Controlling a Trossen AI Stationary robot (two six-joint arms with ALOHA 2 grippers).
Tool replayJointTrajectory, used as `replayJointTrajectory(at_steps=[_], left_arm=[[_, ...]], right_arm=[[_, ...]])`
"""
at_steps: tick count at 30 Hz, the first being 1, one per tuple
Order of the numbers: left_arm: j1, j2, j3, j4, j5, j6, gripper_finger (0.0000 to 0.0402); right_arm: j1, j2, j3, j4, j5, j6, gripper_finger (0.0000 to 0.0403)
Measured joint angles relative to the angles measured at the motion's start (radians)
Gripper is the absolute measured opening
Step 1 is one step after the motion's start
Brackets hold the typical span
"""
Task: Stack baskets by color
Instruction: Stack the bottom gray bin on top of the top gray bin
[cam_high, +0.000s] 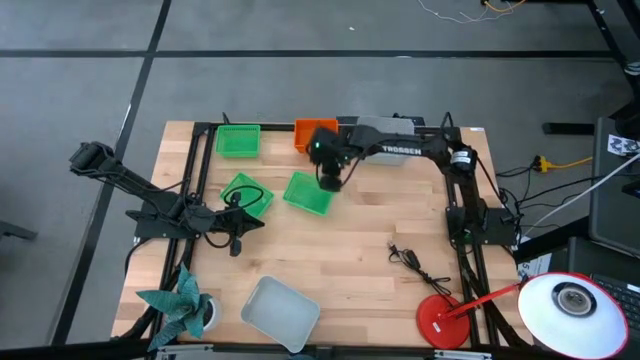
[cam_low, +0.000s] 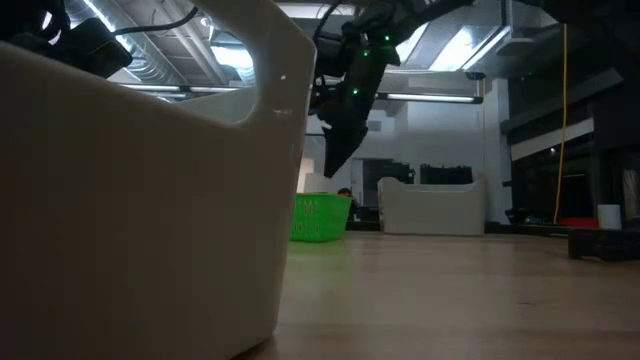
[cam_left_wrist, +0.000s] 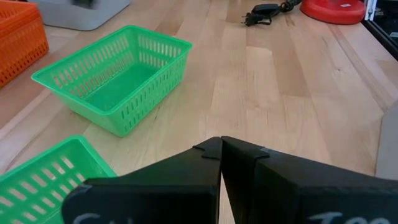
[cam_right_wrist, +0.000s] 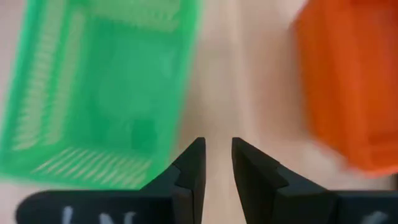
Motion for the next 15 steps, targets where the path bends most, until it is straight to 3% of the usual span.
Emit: replayJointTrajectory(at_steps=[9, 12, 15], left_arm=[[0.0, 0.0, 0.005, 0.058, 0.003, -0.014, 0.0], [0.0, 0.0, 0.079, 0.048, 0.057, -0.024, 0.0], [0.0, 0.03, 0.207, -0.088, 0.152, -0.028, 0.0]], right_arm=[[0.151, -0.013, 0.0, -0.206, 0.165, 0.067, 0.0078], [0.173, -0.026, 0.0, -0.279, 0.228, 0.11, 0.0078], [0.188, -0.042, 0.0, -0.333, 0.342, 0.162, 0.0078]])
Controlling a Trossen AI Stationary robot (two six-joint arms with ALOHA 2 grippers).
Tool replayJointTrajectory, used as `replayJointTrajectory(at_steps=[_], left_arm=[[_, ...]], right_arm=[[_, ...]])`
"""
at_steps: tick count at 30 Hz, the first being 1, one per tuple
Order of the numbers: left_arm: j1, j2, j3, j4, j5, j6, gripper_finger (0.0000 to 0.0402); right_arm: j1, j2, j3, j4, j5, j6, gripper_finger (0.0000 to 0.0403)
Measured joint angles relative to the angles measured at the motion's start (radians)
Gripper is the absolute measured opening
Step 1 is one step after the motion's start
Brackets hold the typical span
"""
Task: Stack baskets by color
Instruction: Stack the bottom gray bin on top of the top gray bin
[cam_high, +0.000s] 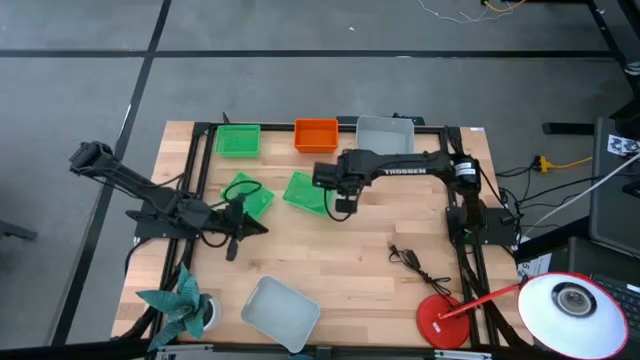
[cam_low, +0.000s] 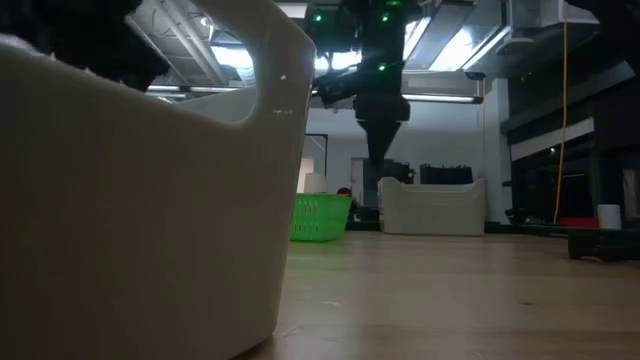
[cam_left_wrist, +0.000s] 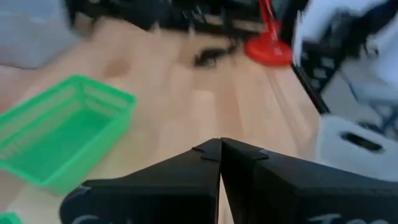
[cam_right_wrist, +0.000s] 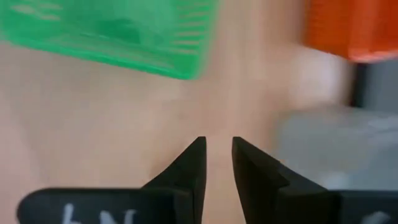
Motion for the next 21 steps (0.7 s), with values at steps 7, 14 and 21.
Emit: replayJointTrajectory(at_steps=[7, 14, 21], left_arm=[[0.0, 0.217, 0.272, -0.366, 0.193, -0.004, 0.0], [-0.02, 0.414, 0.37, -0.337, 0.473, -0.094, 0.0], [-0.044, 0.634, 0.421, -0.339, 0.571, -0.338, 0.0]], right_arm=[[0.002, -0.094, 0.0, -0.206, 0.439, 0.177, 0.0078], [-0.076, -0.33, -0.056, -0.327, 0.698, 0.371, 0.0078], [-0.195, -0.581, -0.155, -0.322, 0.698, 0.439, 0.0078]])
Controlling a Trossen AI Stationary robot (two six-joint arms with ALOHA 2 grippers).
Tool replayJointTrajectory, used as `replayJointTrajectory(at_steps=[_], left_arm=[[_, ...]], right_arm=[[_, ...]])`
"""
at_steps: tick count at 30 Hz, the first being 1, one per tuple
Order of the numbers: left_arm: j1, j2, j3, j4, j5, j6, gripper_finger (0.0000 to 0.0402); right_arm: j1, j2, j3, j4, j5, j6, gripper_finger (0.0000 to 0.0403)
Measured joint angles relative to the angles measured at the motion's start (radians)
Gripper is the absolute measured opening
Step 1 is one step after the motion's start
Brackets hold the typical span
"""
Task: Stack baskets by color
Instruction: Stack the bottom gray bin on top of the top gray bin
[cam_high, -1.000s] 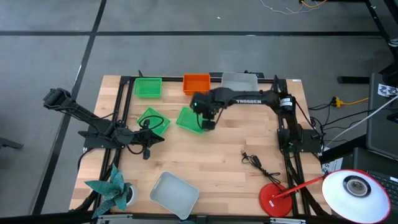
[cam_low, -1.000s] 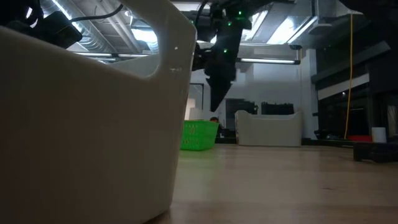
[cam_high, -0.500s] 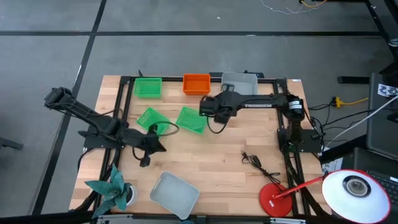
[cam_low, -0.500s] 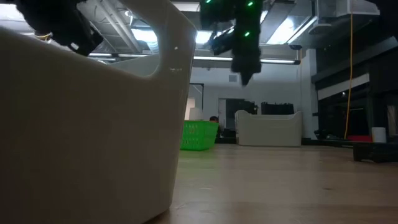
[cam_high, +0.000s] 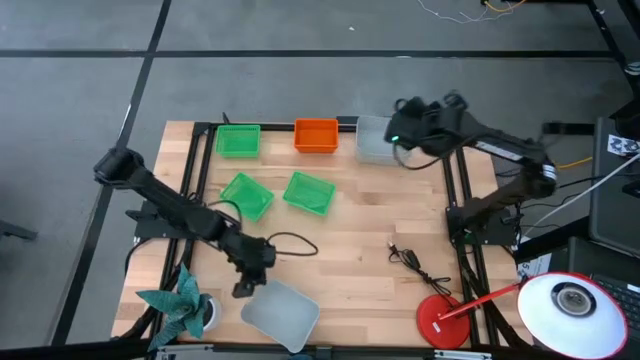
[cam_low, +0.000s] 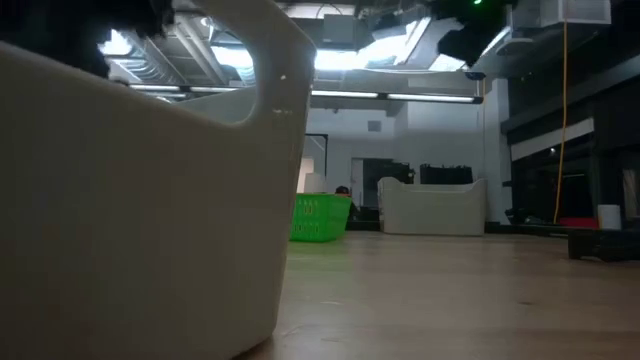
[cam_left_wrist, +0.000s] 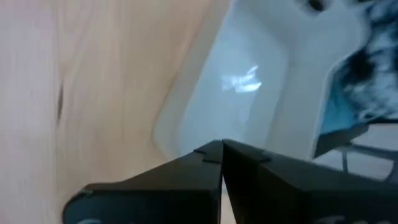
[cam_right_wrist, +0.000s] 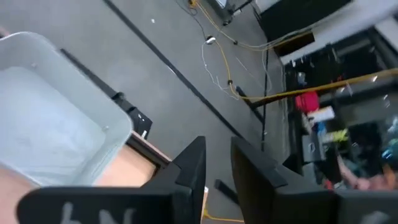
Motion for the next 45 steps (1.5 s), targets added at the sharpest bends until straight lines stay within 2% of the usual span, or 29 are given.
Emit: replayJointTrajectory(at_steps=[5, 7, 9, 13, 16, 18, 24, 29, 35, 38, 41, 45], left_arm=[[0.014, 0.171, 0.075, 0.008, 0.012, -0.031, 0.0], [0.033, 0.245, 0.122, 0.015, -0.013, 0.008, 0.0], [0.065, 0.309, 0.173, 0.019, -0.047, 0.112, 0.0], [0.146, 0.412, 0.295, 0.008, -0.062, 0.431, 0.0], [0.212, 0.432, 0.373, 0.011, -0.022, 0.645, 0.0], [0.258, 0.446, 0.406, 0.008, -0.01, 0.704, 0.0], [0.38, 0.443, 0.467, -0.008, 0.002, 0.706, 0.0], [0.39, 0.443, 0.558, -0.207, 0.107, 0.642, 0.0], [0.308, 0.443, 0.687, -0.645, 0.116, 0.556, 0.0], [0.241, 0.443, 0.707, -0.795, 0.128, 0.459, 0.0], [0.157, 0.442, 0.698, -0.843, 0.141, 0.341, 0.0], [0.045, 0.442, 0.678, -0.714, 0.173, 0.186, 0.0]], right_arm=[[-0.029, -0.11, -0.056, 0.03, -0.021, 0.001, 0.0078], [-0.029, -0.142, -0.078, 0.033, -0.025, -0.002, 0.0078], [-0.029, -0.163, -0.1, 0.04, -0.027, 0.001, 0.0078], [-0.024, -0.191, -0.154, 0.062, -0.035, -0.003, 0.0078], [-0.024, -0.198, -0.193, 0.067, -0.053, -0.001, 0.0078], [-0.024, -0.2, -0.221, 0.07, -0.071, -0.002, 0.0078], [-0.024, -0.201, -0.292, 0.082, -0.106, -0.003, 0.0078], [-0.024, -0.206, -0.319, 0.081, -0.106, -0.013, 0.0078], [-0.024, -0.213, -0.319, 0.098, -0.073, -0.03, 0.0078], [-0.024, -0.213, -0.319, 0.102, -0.071, -0.031, 0.0078], [-0.024, -0.213, -0.319, 0.105, -0.071, -0.032, 0.0078], [-0.024, -0.213, -0.319, 0.113, -0.071, -0.032, 0.0078]])
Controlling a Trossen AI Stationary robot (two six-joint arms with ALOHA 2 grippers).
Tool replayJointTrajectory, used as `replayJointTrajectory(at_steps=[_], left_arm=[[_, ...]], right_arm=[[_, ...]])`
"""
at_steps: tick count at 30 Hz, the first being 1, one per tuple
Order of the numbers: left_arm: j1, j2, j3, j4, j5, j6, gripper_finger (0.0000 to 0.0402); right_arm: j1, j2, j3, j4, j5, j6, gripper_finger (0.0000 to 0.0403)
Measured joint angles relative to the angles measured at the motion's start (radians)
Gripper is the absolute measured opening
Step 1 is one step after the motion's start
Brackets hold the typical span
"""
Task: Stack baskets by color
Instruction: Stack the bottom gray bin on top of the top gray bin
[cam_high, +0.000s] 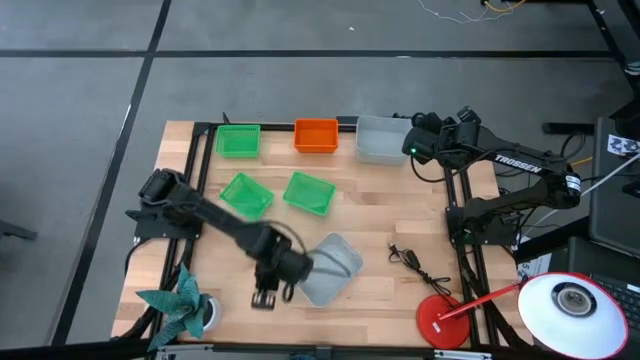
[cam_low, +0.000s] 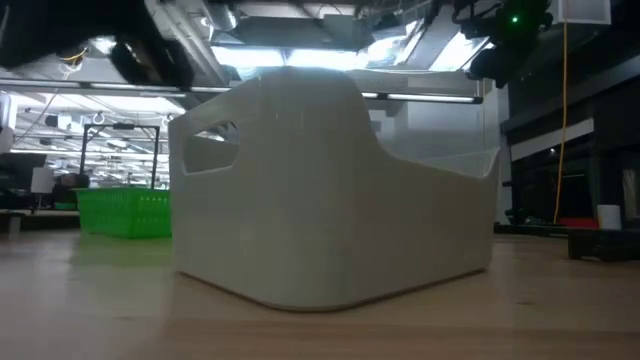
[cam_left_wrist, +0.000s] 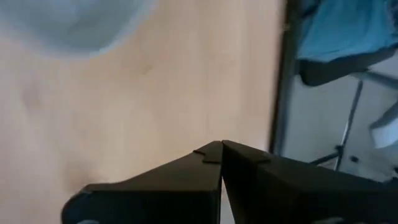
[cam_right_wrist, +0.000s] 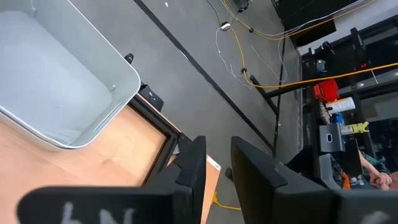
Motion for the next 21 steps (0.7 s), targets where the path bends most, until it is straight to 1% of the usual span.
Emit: replayJointTrajectory(at_steps=[1, 3, 5, 7, 9, 11, 14, 17, 21], left_arm=[[-0.021, 0.0, -0.001, 0.044, -0.013, -0.024, 0.0], [-0.054, 0.0, 0.0, 0.122, -0.075, -0.06, 0.0], [-0.069, 0.01, 0.0, 0.139, -0.126, -0.102, 0.0], [-0.069, 0.049, 0.0, 0.124, -0.128, -0.156, 0.0], [-0.073, 0.097, -0.003, 0.1, -0.099, -0.193, 0.0], [-0.081, 0.143, -0.002, 0.145, -0.068, -0.193, 0.0], [-0.096, 0.189, -0.002, 0.169, -0.072, -0.189, 0.0], [-0.086, 0.209, -0.002, 0.184, -0.148, -0.144, 0.0], [-0.025, 0.214, -0.002, 0.191, -0.261, -0.027, 0.0]], right_arm=[[0.0, 0.0, 0.0, 0.004, 0.0, 0.0, 0.0078], [0.0, 0.0, 0.0, 0.006, 0.0, 0.0, 0.0078], [0.0, 0.0, 0.0, 0.007, 0.0, -0.001, 0.0078], [0.0, 0.0, 0.0, 0.007, 0.0, -0.006, 0.0078], [0.0, -0.001, 0.0, 0.006, 0.0, -0.023, 0.0078], [0.0, -0.001, 0.0, 0.005, 0.0, -0.027, 0.0078], [0.0, -0.001, 0.0, 0.002, 0.0, -0.027, 0.0078], [0.0, -0.001, 0.0, 0.002, 0.0, -0.03, 0.0078], [0.0, -0.001, 0.0, 0.001, 0.0, -0.029, 0.0078]])
